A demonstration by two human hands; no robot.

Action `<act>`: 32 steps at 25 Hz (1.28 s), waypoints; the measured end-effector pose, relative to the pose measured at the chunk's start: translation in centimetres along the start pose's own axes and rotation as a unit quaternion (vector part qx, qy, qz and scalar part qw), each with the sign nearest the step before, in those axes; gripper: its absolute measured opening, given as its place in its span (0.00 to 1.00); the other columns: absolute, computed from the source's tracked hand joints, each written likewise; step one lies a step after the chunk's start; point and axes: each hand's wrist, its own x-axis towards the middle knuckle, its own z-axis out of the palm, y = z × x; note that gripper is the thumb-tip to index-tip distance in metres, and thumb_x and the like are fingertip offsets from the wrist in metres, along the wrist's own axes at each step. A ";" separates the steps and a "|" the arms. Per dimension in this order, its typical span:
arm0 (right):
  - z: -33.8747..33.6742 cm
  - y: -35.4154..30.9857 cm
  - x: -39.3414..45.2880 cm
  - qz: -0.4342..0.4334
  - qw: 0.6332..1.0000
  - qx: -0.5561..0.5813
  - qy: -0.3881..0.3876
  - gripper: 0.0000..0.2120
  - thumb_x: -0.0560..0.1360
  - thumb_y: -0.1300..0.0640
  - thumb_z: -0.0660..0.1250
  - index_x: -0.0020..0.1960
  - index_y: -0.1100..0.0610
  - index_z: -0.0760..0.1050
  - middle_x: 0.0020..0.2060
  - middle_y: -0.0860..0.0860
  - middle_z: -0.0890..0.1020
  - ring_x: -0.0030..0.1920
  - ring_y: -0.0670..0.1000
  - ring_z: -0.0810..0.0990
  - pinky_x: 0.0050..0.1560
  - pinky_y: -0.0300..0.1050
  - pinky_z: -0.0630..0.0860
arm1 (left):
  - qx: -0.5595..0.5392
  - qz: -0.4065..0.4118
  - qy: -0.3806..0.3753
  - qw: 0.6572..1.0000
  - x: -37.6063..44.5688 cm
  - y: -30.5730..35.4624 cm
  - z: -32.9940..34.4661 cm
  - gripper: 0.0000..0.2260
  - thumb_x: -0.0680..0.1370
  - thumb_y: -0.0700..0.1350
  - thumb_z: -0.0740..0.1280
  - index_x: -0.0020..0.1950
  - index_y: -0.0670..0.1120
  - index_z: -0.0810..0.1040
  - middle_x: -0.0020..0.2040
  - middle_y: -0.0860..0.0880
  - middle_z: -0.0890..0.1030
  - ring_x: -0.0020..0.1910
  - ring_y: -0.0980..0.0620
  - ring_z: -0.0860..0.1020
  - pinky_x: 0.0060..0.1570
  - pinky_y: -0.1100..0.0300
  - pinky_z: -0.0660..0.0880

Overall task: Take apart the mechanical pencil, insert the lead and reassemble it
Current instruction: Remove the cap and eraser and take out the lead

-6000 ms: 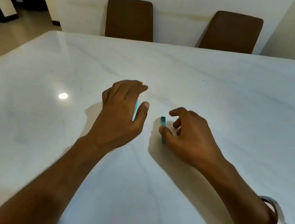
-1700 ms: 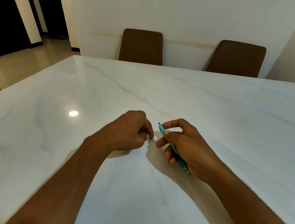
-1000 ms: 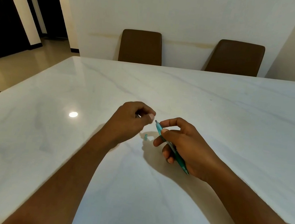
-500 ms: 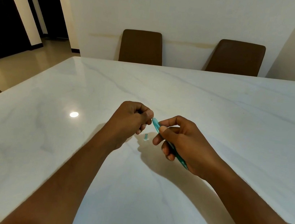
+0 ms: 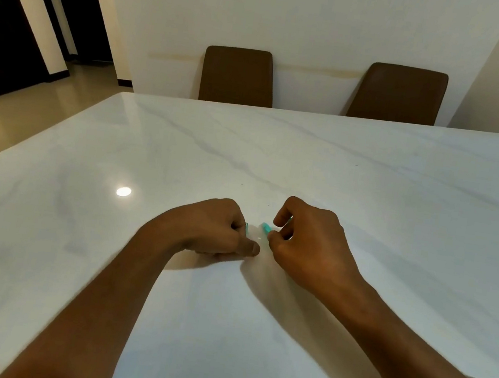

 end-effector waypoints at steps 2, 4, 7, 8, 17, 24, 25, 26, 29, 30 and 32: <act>0.1 -0.1 0.0 -0.011 0.999 -0.029 0.013 0.08 0.72 0.56 0.69 0.50 0.52 0.75 0.44 0.50 0.82 0.44 0.51 0.80 0.45 0.48 0.81 | 0.033 0.002 0.005 0.999 0.2 0.1 0.4 0.15 0.70 0.56 0.71 0.32 0.45 0.77 0.30 0.49 0.77 0.32 0.52 0.74 0.38 0.57 0.71; 0.4 -0.1 -0.1 -0.009 0.999 -0.039 0.012 0.08 0.72 0.55 0.68 0.50 0.52 0.75 0.44 0.50 0.82 0.43 0.51 0.80 0.46 0.50 0.81 | 0.041 0.006 0.012 0.999 0.2 0.2 0.5 0.16 0.70 0.56 0.72 0.32 0.45 0.76 0.31 0.48 0.77 0.34 0.52 0.73 0.39 0.57 0.70; 0.4 -0.2 -0.1 0.006 0.999 -0.034 -0.006 0.08 0.72 0.53 0.69 0.50 0.52 0.76 0.45 0.49 0.83 0.44 0.51 0.81 0.46 0.50 0.82 | 0.041 0.004 0.018 0.999 0.2 0.2 0.4 0.17 0.69 0.57 0.72 0.31 0.46 0.75 0.31 0.49 0.76 0.34 0.52 0.73 0.38 0.57 0.70; 0.2 -0.1 0.0 0.015 1.000 -0.021 -0.006 0.08 0.72 0.52 0.69 0.50 0.52 0.76 0.45 0.49 0.83 0.44 0.50 0.81 0.46 0.48 0.81 | 0.037 0.003 0.019 0.999 0.2 0.1 0.3 0.17 0.69 0.58 0.72 0.32 0.46 0.75 0.31 0.49 0.76 0.33 0.52 0.73 0.38 0.58 0.70; -1.8 1.9 1.3 0.108 0.991 -0.068 -0.048 0.17 0.74 0.49 0.68 0.60 0.55 0.75 0.52 0.51 0.81 0.49 0.50 0.79 0.46 0.42 0.76 | -0.066 0.025 0.108 0.992 0.1 0.0 -0.2 0.17 0.75 0.57 0.67 0.32 0.47 0.77 0.31 0.49 0.81 0.31 0.52 0.77 0.38 0.57 0.75; -2.2 1.2 1.3 0.087 0.985 0.148 -0.011 0.08 0.74 0.58 0.69 0.53 0.53 0.81 0.43 0.46 0.81 0.41 0.46 0.79 0.38 0.37 0.77 | -0.266 0.082 0.221 0.935 0.6 1.4 1.4 0.12 0.75 0.51 0.68 0.56 0.50 0.78 0.45 0.50 0.83 0.36 0.52 0.84 0.42 0.55 0.82; -2.3 1.0 1.2 0.091 0.974 0.208 -0.015 0.06 0.74 0.59 0.69 0.50 0.54 0.81 0.41 0.47 0.81 0.40 0.47 0.81 0.38 0.38 0.79 | -0.280 0.090 0.209 0.933 0.6 1.7 1.6 0.13 0.75 0.51 0.69 0.59 0.50 0.78 0.46 0.49 0.83 0.38 0.52 0.84 0.44 0.55 0.82; -2.4 0.7 1.1 0.094 0.963 0.250 -0.023 0.04 0.74 0.60 0.69 0.48 0.56 0.80 0.41 0.48 0.82 0.38 0.49 0.83 0.37 0.39 0.81 | -0.289 0.099 0.201 0.931 0.6 1.9 1.8 0.13 0.75 0.49 0.69 0.59 0.49 0.78 0.47 0.48 0.84 0.39 0.52 0.85 0.46 0.56 0.82; -2.4 0.7 0.9 0.079 0.954 0.287 -0.046 0.03 0.75 0.59 0.68 0.47 0.57 0.79 0.41 0.52 0.83 0.36 0.50 0.85 0.39 0.41 0.83 | -0.290 0.115 0.217 0.925 0.5 2.4 2.0 0.09 0.75 0.44 0.70 0.53 0.45 0.82 0.43 0.47 0.85 0.37 0.52 0.84 0.45 0.59 0.81; -2.3 0.8 1.0 0.070 0.955 0.285 -0.048 0.03 0.76 0.58 0.68 0.47 0.57 0.79 0.41 0.52 0.83 0.36 0.50 0.85 0.39 0.41 0.83 | -0.296 0.115 0.227 0.921 0.5 2.3 1.9 0.07 0.75 0.43 0.70 0.51 0.45 0.83 0.41 0.47 0.85 0.36 0.52 0.84 0.44 0.59 0.82; -2.3 1.0 1.1 0.054 0.959 0.276 -0.046 0.04 0.76 0.57 0.68 0.48 0.57 0.79 0.41 0.52 0.83 0.37 0.50 0.85 0.38 0.42 0.83 | -0.325 0.111 0.237 0.909 0.4 2.2 2.0 0.04 0.75 0.42 0.70 0.48 0.45 0.83 0.38 0.47 0.85 0.34 0.52 0.84 0.43 0.59 0.82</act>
